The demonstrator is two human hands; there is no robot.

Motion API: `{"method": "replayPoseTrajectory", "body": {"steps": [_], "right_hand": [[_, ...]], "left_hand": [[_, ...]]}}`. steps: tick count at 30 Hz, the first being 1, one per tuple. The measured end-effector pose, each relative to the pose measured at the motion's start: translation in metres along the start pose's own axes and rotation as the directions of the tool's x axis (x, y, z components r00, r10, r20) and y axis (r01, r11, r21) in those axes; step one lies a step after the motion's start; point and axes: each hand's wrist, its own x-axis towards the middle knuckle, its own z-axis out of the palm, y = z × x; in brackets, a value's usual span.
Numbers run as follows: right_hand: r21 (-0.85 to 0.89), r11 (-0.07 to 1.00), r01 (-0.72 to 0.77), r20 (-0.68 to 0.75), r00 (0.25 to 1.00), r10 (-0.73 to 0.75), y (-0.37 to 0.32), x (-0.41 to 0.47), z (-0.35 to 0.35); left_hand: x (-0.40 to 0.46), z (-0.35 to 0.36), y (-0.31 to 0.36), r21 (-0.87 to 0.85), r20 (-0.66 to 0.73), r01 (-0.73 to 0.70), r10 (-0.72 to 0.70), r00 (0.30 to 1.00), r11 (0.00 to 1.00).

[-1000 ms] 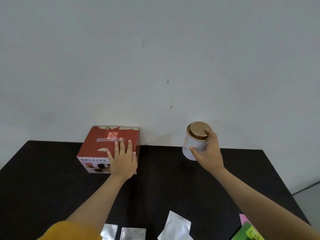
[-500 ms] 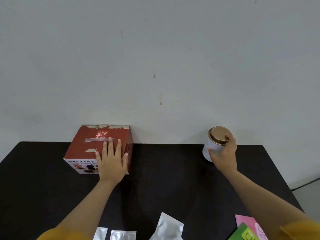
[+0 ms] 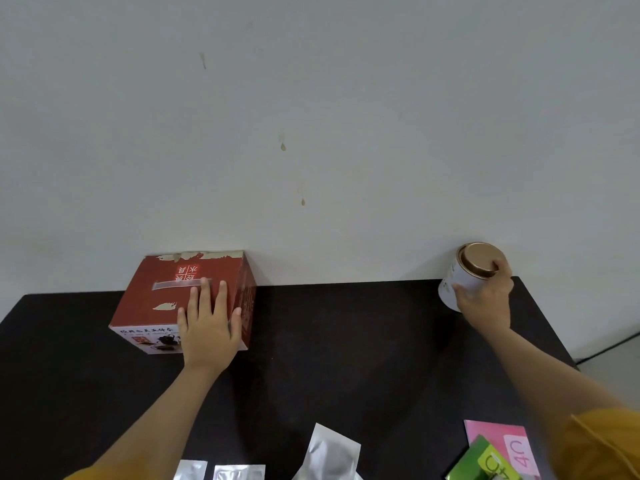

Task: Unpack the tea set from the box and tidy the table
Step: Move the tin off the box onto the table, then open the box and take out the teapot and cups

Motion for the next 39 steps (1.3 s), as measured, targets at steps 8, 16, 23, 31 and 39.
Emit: {"method": "replayPoseTrajectory", "body": {"steps": [8,16,23,31,39], "right_hand": [[-0.075,0.996,0.039,-0.002,0.999,-0.039,0.009,-0.003,0.000],[-0.364,0.927,0.093,-0.075,0.989,-0.129,-0.019,-0.042,0.006],[-0.201,0.934,0.296,0.070,0.955,-0.288,-0.091,-0.110,0.053],[0.030,0.858,0.513,0.285,0.818,-0.499,-0.190,-0.219,0.142],[0.002,0.756,0.655,0.515,0.647,-0.562,-0.234,-0.285,0.202]], "left_hand": [[0.001,0.001,-0.001,-0.018,-0.014,-0.010,0.010,1.000,1.000],[0.003,0.000,-0.004,-0.037,0.010,-0.017,0.017,1.000,0.999],[0.002,-0.009,-0.002,-0.108,0.106,-0.030,0.041,0.993,0.994],[0.008,-0.040,-0.045,-0.276,0.075,-0.133,0.159,0.984,0.952],[0.016,-0.042,-0.145,-0.153,0.213,-0.108,0.140,0.967,0.982]]}}
